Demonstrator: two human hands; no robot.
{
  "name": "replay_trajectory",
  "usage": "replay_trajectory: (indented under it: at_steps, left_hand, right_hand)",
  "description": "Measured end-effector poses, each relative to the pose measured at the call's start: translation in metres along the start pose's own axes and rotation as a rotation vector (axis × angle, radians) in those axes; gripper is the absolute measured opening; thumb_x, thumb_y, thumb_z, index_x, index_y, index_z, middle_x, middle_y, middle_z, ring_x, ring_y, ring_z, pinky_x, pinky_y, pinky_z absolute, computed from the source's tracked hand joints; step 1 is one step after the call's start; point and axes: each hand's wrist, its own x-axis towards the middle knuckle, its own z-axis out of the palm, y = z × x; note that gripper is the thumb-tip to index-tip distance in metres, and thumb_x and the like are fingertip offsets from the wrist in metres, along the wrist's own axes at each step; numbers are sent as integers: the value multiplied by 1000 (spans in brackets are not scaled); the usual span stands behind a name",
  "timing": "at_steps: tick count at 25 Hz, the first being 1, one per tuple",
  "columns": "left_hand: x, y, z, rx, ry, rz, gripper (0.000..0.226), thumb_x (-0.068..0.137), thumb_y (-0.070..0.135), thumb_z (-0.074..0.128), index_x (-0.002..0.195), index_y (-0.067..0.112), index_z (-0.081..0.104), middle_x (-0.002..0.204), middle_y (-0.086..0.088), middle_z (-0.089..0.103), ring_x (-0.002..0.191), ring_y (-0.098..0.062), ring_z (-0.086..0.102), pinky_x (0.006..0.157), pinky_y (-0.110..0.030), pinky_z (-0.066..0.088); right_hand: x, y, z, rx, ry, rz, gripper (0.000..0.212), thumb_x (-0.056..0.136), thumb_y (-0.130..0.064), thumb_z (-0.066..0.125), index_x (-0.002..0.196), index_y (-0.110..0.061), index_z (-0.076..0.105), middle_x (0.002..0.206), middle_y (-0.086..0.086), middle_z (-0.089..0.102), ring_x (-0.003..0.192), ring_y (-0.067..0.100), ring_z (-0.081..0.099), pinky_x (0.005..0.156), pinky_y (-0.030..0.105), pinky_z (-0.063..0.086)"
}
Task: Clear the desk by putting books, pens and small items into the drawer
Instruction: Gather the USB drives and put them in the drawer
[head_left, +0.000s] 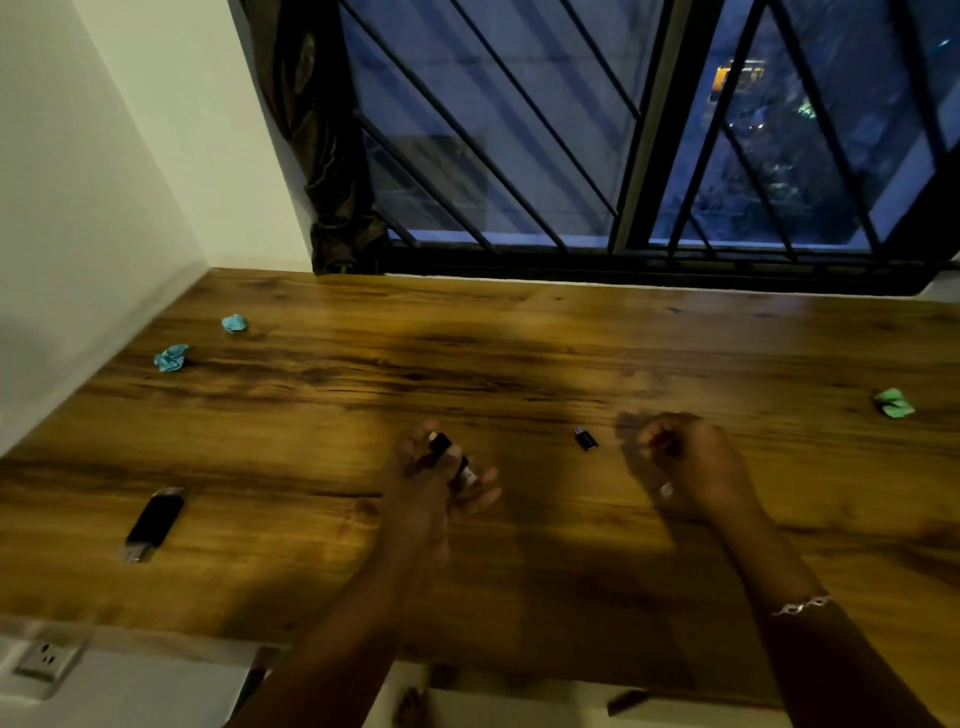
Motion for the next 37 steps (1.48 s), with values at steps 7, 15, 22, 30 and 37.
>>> replay_trajectory:
  at_steps: [7,15,22,30,37]
  left_hand:
    - [1,-11,1,119,-2,-21,13,89,-4,51,99,5,54,77,-12,63,44,-9,62,43,-20,52]
    - [3,-17,-7,173,5,-20,24,90,-2,51,113,2,52,81,-11,64,56,-15,62,47,-20,53]
    - [5,-28,1,252,-55,-73,16,90,0,52,100,11,57,83,-9,66,55,-11,64,47,-19,53]
    - [-5,-29,12,341,-158,-59,18,89,0,54,101,12,59,84,-10,67,62,-14,62,52,-21,55]
    - [-7,-26,7,358,-215,-56,23,88,-2,55,108,6,61,82,-8,67,52,-4,63,51,-19,53]
  right_hand:
    - [2,30,-1,-229,-206,-111,17,80,-2,66,94,-9,73,114,6,65,112,23,58,85,25,42]
    - [-13,52,-11,-165,-53,67,23,79,1,65,95,-15,70,116,13,60,106,32,58,87,36,47]
    - [-25,48,-31,-92,-343,85,27,76,9,65,92,-14,67,87,-17,51,97,16,55,77,17,37]
    - [-34,30,-14,349,-150,53,31,75,14,64,71,-16,63,73,-5,61,69,6,61,59,8,47]
    - [-34,-43,8,505,-270,-219,39,69,10,71,84,-25,62,78,-4,62,70,-5,59,67,11,50]
